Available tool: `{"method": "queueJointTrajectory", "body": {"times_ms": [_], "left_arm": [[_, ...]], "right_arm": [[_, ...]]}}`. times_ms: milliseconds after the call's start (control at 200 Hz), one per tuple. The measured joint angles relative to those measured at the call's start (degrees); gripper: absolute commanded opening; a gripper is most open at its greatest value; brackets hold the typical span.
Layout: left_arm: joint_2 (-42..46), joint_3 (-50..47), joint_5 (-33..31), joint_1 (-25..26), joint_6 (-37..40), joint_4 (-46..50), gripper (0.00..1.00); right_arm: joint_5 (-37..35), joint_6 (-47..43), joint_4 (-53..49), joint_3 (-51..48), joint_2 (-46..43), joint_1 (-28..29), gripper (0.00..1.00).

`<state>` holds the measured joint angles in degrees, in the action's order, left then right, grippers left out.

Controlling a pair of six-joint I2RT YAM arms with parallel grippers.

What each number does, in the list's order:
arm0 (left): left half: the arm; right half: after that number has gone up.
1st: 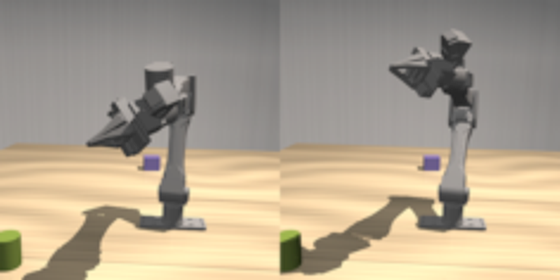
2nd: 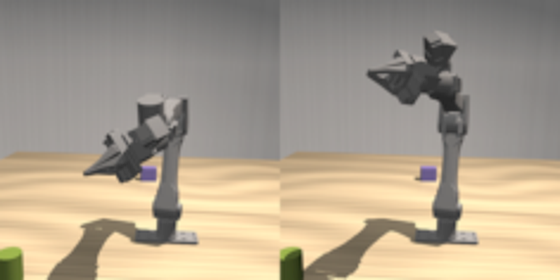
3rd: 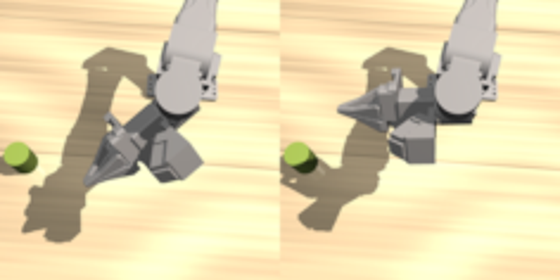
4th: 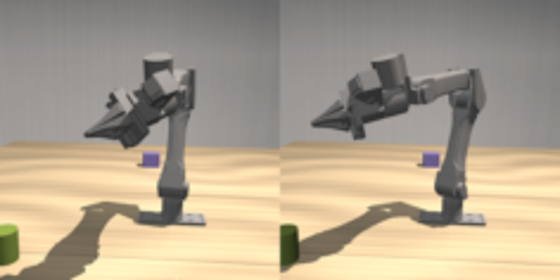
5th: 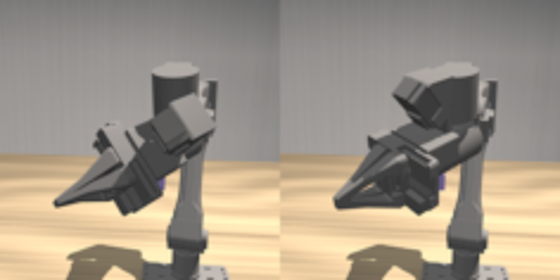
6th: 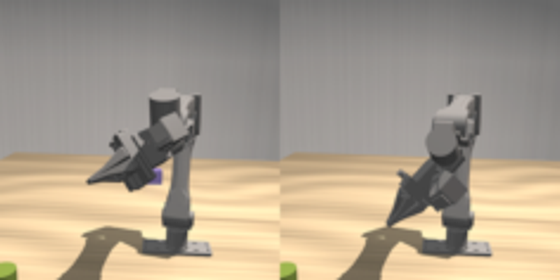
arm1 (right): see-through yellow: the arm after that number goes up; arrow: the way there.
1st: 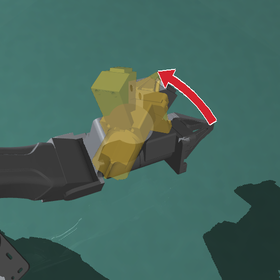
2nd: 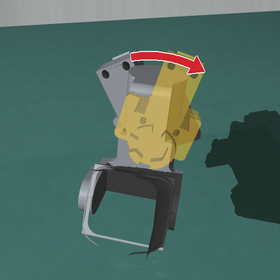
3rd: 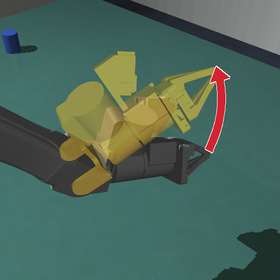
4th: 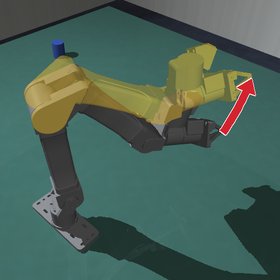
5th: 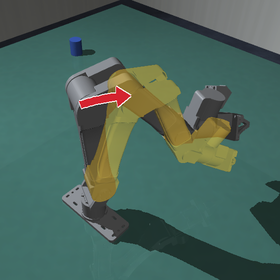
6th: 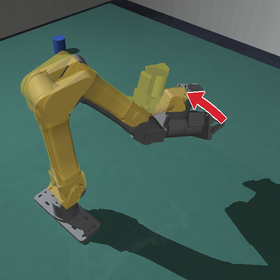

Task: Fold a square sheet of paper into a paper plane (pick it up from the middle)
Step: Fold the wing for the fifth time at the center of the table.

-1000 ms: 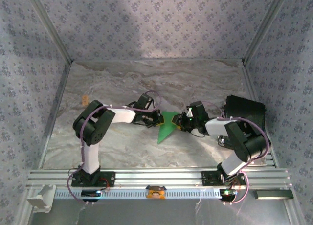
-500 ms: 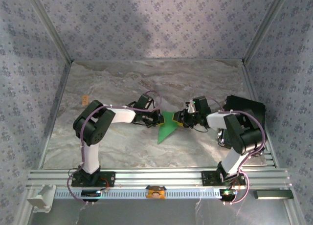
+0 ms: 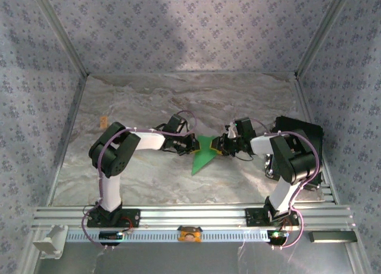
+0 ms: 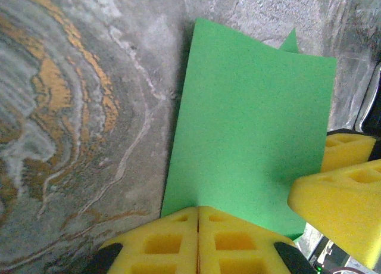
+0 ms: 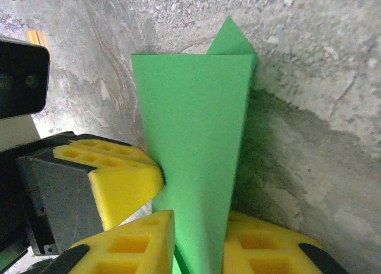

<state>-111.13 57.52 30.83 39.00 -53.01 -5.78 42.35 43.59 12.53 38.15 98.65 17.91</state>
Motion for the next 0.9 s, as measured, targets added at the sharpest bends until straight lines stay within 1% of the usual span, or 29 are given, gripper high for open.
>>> {"method": "queueJointTrajectory", "body": {"times_ms": [85, 150, 205, 230, 260, 340, 385, 425, 520, 660, 770, 899], "left_arm": [[0.0, 0.0, 0.0, 0.0, 0.0, -0.02, 0.09], [0.02, 0.0, 0.04, 0.0, 0.0, -0.2, 0.13], [0.39, -0.13, 0.0, 0.0, -0.07, -0.57, 0.19], [0.74, -0.35, -0.15, 0.0, 0.04, -0.85, 0.24], [1.31, -0.74, -0.44, 0.02, 0.02, -0.98, 0.28], [3.74, -2.05, -1.97, 0.04, 0.83, -0.74, 0.3], [5.51, -2.69, -3.34, 0.2, 1.55, -0.15, 0.35], [7.15, -2.93, -4.74, 0.37, 2.64, 0.7, 0.39], [10.8, -2.93, -8.13, 1.68, 6.25, 2.8, 0.43], [13.99, -2.73, -14.1, 6.71, 12.9, 7.37, 0.46], [14.14, -1.73, -19.54, 12.31, 17.68, 11.54, 0.48], [13.51, 0.87, -27.47, 18.36, 22.43, 16.63, 0.5]], "right_arm": [[0.11, -0.35, -0.26, 0.04, 0.0, -0.07, 0.13], [0.2, -0.57, -0.35, 0.04, -0.02, -0.04, 0.08], [0.37, -0.59, -0.31, 0.04, -0.02, -0.04, 0.07], [0.42, -0.57, -0.24, 0.04, -0.02, -0.04, 0.07], [0.46, -0.46, -0.17, 0.04, -0.02, -0.04, 0.06], [0.48, 0.61, -0.02, 0.04, -0.24, -0.04, 0.06], [0.35, 1.44, 0.04, 0.02, -0.63, -0.04, 0.06], [0.02, 2.56, 0.07, 0.02, -1.29, -0.04, 0.05], [-1.79, 5.44, -0.17, -0.09, -3.32, -0.04, 0.05], [-4.09, 10.19, 0.28, -1.09, -5.86, 0.09, 0.05], [-5.53, 12.79, 0.13, -1.38, -6.32, 0.42, 0.05], [-6.25, 14.4, -0.02, -1.38, -6.32, 0.76, 0.04]]}}
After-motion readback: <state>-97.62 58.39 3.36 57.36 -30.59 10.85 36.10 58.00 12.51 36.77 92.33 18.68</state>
